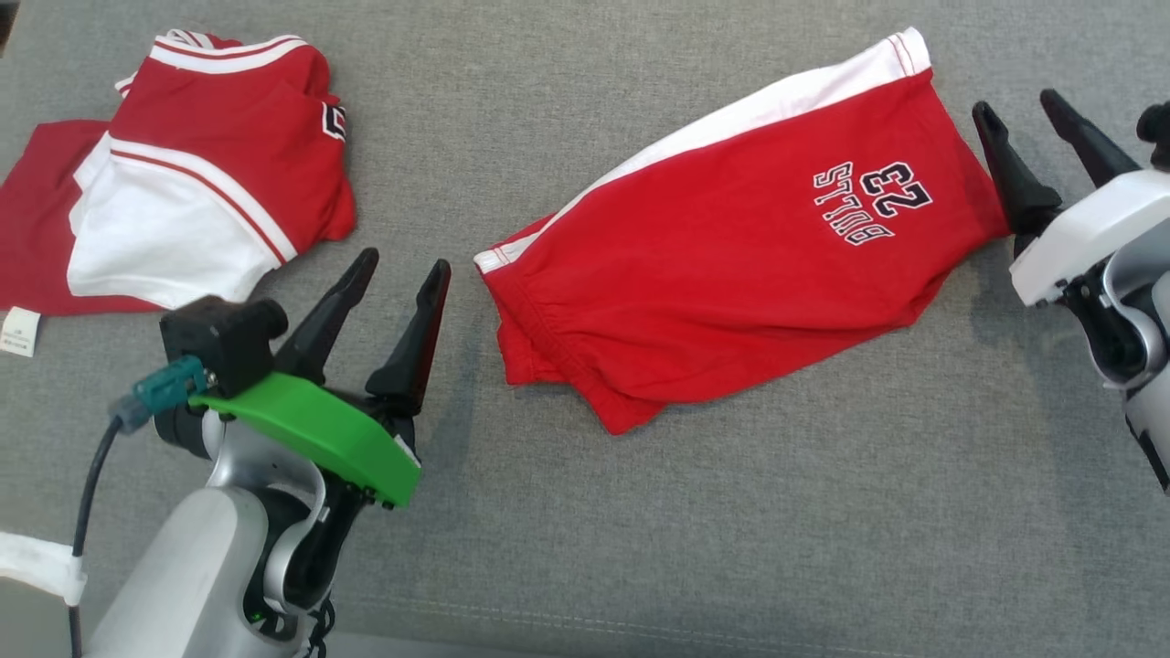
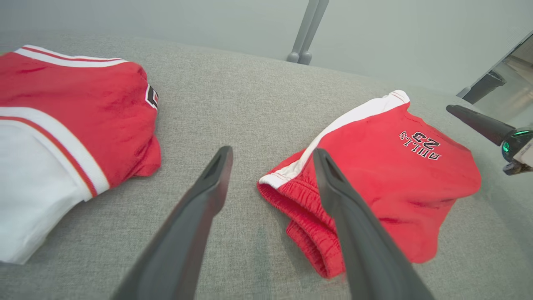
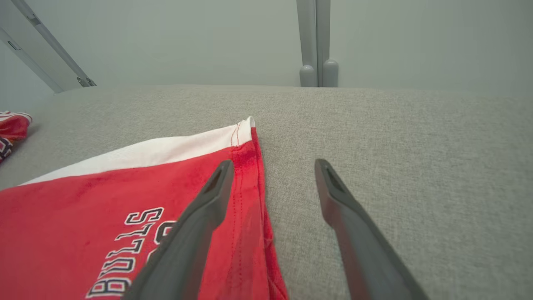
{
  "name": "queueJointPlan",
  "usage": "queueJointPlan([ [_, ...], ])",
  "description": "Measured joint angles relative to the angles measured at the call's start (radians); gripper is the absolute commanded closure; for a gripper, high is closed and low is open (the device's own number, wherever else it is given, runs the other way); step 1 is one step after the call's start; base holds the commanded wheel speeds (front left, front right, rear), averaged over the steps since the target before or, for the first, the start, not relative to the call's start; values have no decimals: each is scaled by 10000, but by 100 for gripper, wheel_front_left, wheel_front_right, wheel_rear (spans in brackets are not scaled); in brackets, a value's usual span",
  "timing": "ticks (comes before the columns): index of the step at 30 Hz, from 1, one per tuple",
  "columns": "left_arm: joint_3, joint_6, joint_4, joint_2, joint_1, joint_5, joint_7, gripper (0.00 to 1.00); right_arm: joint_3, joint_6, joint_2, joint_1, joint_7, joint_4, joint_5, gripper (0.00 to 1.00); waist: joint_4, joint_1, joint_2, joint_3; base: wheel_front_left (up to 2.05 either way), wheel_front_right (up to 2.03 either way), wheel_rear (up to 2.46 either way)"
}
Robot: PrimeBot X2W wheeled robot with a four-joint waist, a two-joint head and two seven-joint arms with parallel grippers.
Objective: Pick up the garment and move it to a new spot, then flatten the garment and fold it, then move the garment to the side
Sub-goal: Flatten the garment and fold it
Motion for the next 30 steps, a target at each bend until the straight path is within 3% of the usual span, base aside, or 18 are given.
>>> queueJointPlan([
  [7,-127,6,-73,-77,1187,219,-966,0,-65,0,203,847,6,796,443,0,437,0,0,-228,0,0,0],
  [20,36,90,-50,-25,1866,466,-1592,0,173,0,430,1009,500,1446,1104,0,824,0,0,-611,0,0,0],
  [21,52,92,-58,-25,1896,468,-1636,0,211,0,458,1009,614,1450,1206,14,832,0,0,-648,0,0,0],
  [24,92,132,-65,-25,2036,470,-1712,0,303,0,523,1009,857,1459,1486,98,841,0,0,-751,0,0,0],
  [30,161,134,-58,-23,2230,470,-1808,0,291,2,598,1124,1114,1534,2096,100,804,0,0,-956,0,0,0],
])
